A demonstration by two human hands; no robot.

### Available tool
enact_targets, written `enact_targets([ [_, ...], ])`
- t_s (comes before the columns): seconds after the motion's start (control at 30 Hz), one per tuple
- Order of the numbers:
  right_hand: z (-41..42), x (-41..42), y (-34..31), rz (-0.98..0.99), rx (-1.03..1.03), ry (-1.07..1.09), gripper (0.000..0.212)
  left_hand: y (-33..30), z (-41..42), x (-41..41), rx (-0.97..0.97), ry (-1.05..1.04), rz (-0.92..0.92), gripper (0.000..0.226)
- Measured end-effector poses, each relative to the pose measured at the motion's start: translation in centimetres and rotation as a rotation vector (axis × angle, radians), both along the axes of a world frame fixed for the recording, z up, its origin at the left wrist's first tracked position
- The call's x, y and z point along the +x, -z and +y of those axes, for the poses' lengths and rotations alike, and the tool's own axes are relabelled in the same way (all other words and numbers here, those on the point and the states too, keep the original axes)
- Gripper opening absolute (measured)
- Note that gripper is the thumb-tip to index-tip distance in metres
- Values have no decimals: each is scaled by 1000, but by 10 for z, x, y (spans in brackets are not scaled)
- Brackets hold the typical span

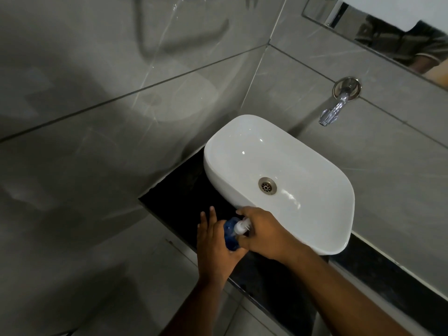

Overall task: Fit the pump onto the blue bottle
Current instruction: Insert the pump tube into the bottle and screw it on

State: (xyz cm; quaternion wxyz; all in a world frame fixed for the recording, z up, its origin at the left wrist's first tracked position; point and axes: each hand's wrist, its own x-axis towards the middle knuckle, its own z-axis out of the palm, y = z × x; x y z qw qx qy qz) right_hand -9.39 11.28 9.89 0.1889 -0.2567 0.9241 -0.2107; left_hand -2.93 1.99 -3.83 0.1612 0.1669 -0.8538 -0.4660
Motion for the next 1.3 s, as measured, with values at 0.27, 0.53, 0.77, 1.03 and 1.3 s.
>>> enact_targets([
  [0.27,11,10,26,48,-219,277,25,-3,4,2,-47,-48,-40,81],
  [0.53,9,18,30,-34,-402,282,28,-4,1,3,19,-23,-19,116],
  [0.77,6,20,32,-1,-424,303,27,-8,-5,-5,18,42,13,118],
  [1.03,10,17,40,-52,-431,407,20,-5,-8,-7,-38,29,4,111],
  [1.3,13,17,43,-35,-424,340,25,0,-9,-9,-37,35,-49,101],
])
